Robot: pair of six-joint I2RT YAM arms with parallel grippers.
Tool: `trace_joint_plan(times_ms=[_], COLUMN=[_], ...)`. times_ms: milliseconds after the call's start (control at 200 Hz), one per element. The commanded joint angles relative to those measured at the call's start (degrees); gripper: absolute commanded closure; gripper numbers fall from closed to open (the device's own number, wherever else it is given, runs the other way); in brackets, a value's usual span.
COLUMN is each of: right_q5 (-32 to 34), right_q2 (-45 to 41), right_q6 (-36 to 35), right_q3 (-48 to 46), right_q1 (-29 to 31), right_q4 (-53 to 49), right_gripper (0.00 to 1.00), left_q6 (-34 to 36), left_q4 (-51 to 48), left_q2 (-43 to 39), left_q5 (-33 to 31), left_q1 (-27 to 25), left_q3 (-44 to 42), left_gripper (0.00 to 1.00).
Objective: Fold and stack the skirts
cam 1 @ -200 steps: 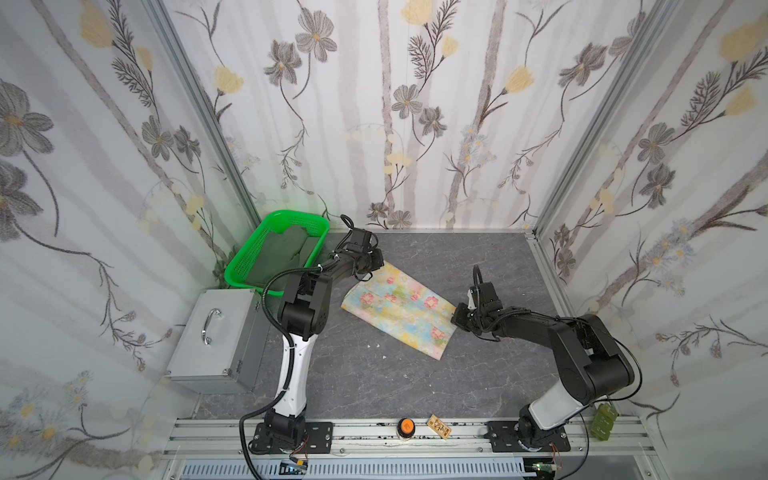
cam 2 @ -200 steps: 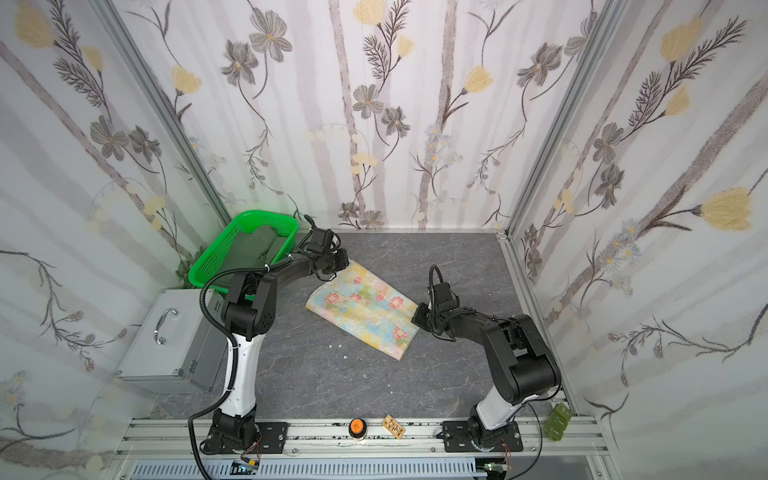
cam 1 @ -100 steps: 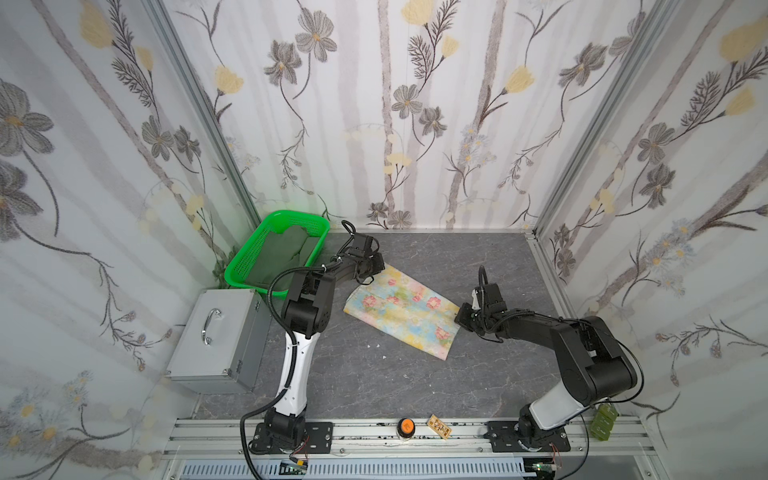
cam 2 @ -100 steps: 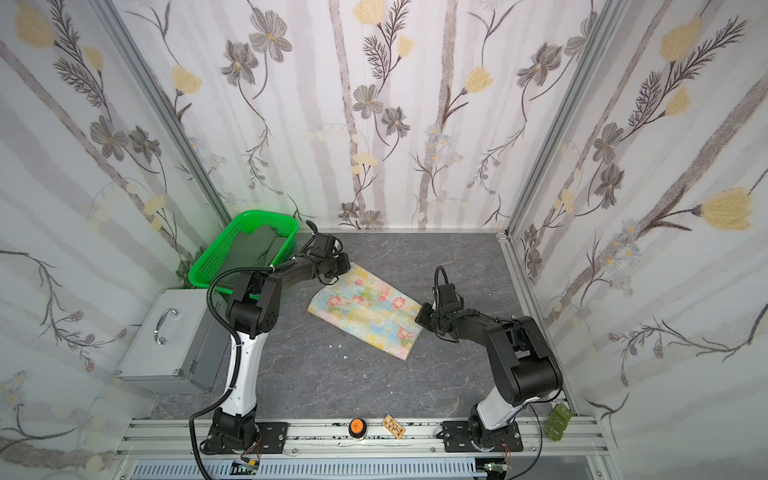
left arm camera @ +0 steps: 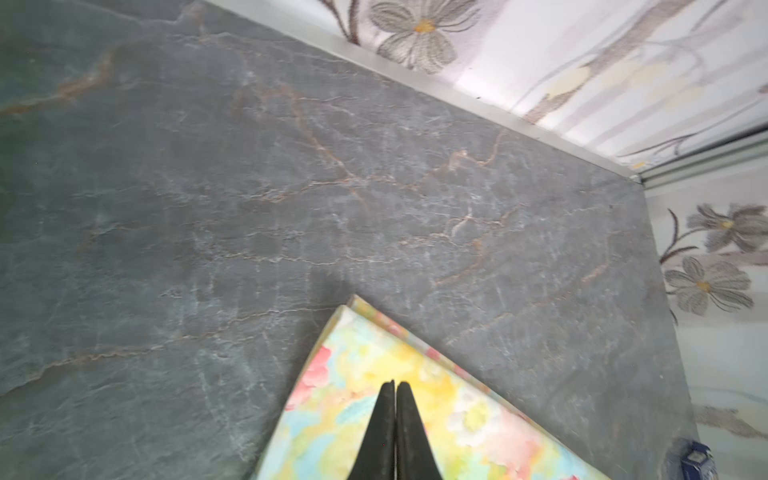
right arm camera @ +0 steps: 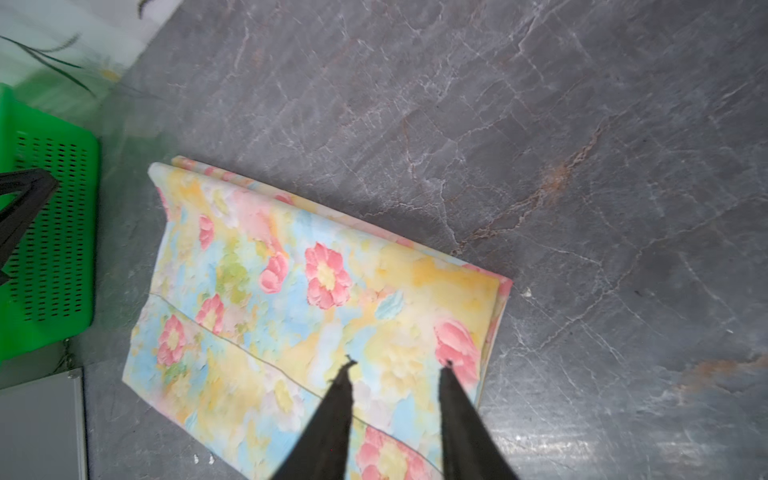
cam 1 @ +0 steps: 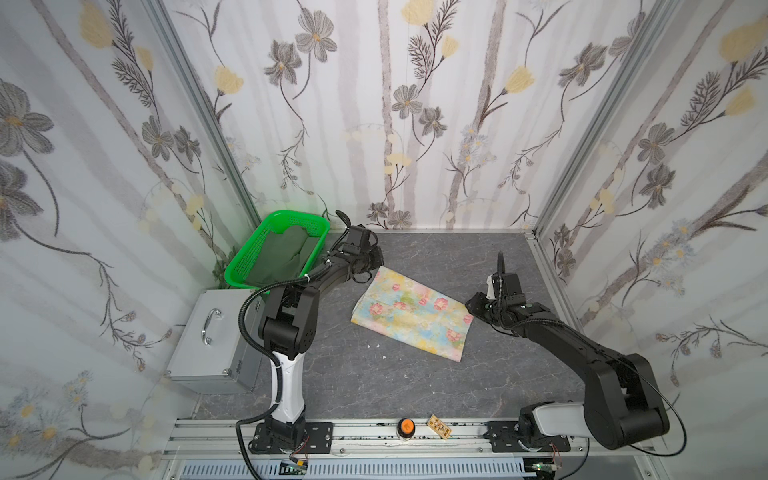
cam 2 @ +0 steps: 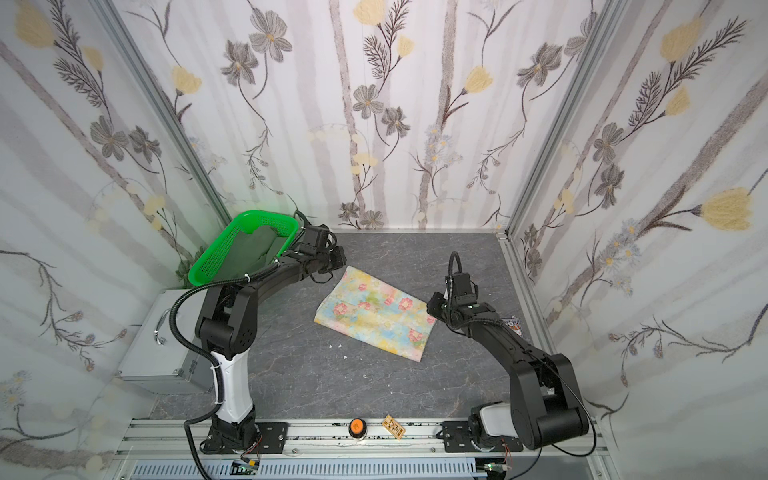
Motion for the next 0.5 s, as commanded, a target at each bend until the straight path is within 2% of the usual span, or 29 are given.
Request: trace_joint_plan(times_ms=[0,265,495], right_q5=[-3.5,-6.9,-10.2], right_q2=[-4.1,-9.4,-3.5], right_q6=[1.9,6.4,7.0], right_q3=[-4.8,-14.7,-15.8], right_q1=[0.2,0.7,1.2], right_q4=[-1.9,3.2,8.3], right_gripper=[0.48,0.45,0.48], left_q6=[1.0,-1.3,-5.4], left_q4=[0.2,1.6,5.9], left_q2=[-1.7,0.7,2.7], left_q5=[2.7,5.0,7.5], left_q1=[-2.3,-8.3,-14.6], left_q3=[-0.9,-2.9,-3.1], left_gripper=[0.84,0.86,0.91])
